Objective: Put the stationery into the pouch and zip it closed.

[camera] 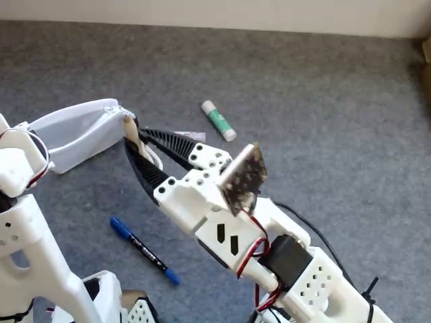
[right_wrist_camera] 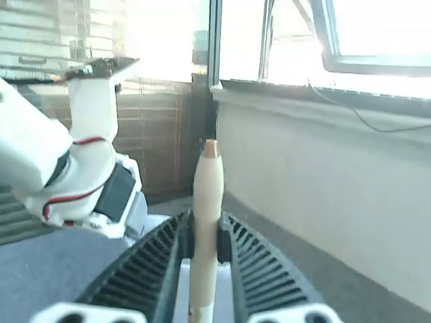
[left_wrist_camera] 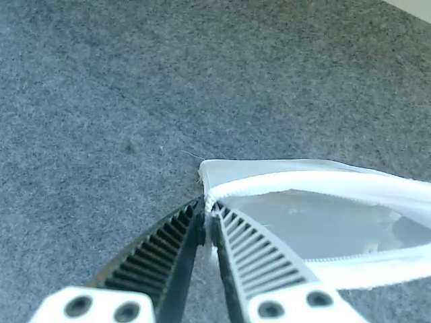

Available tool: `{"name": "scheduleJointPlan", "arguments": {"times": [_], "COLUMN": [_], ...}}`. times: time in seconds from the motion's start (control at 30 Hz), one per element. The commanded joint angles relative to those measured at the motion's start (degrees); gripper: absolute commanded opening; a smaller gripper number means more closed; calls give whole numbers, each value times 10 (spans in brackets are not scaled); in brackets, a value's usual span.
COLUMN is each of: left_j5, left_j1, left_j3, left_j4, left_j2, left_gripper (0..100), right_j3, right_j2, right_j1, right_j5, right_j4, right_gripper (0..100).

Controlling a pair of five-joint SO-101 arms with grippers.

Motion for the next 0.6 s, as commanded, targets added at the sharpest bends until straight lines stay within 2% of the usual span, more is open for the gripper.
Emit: {"name": "scheduleJointPlan", "arguments": {"times": [0.0,0.3,0.57], "left_j5": [5,5,5], "left_j1": [-7,-7,-7], "left_j3": [12,15,15], "left_j4": [-2,-4,-4], "left_j2": [6,6,6], "left_gripper": [7,7,7], "right_j3": [-40,-40,-45], "right_j2": [-15,-10,78], "right_j1": [6,-10,-18], "right_j5": [-6,-24,-50], "right_j4": [-65,-147,-217], "right_gripper": [3,3,3]}}
